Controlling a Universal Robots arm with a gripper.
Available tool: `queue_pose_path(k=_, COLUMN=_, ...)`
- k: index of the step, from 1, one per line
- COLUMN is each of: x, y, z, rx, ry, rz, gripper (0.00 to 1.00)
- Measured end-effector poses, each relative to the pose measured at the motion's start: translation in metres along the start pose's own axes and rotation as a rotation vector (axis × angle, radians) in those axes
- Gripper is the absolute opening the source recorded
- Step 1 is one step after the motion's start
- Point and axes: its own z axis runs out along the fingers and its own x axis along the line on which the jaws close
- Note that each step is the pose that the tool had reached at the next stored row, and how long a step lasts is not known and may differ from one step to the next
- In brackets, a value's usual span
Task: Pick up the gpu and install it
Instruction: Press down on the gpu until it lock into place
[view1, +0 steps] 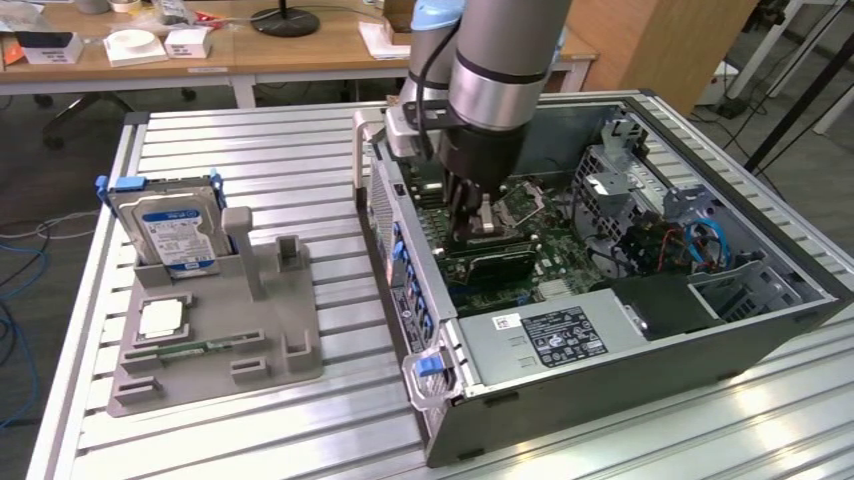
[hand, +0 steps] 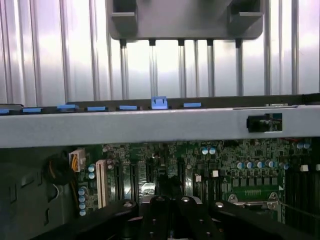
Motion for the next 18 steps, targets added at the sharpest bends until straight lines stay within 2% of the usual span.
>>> queue_pose_path(k=6, x=0.001, y=0.0128, z=-0.0035, rx=-0.0001, ry=0.0000, rz=0.000, gripper=0.11)
queue_pose_path(k=11, x=0.001, y=0.0167, z=-0.0033, rx=-0.0004, ry=0.0000, rz=0.000, gripper=0.11)
queue_pose_path(k=16, x=0.001, y=0.0189, z=-0.0032, rx=-0.0088, ry=0.0004, rz=0.000, gripper=0.11)
queue_pose_path(k=18, x=0.001, y=0.0193, z=-0.0032, rx=-0.0174, ry=0.0010, rz=0.000, gripper=0.11)
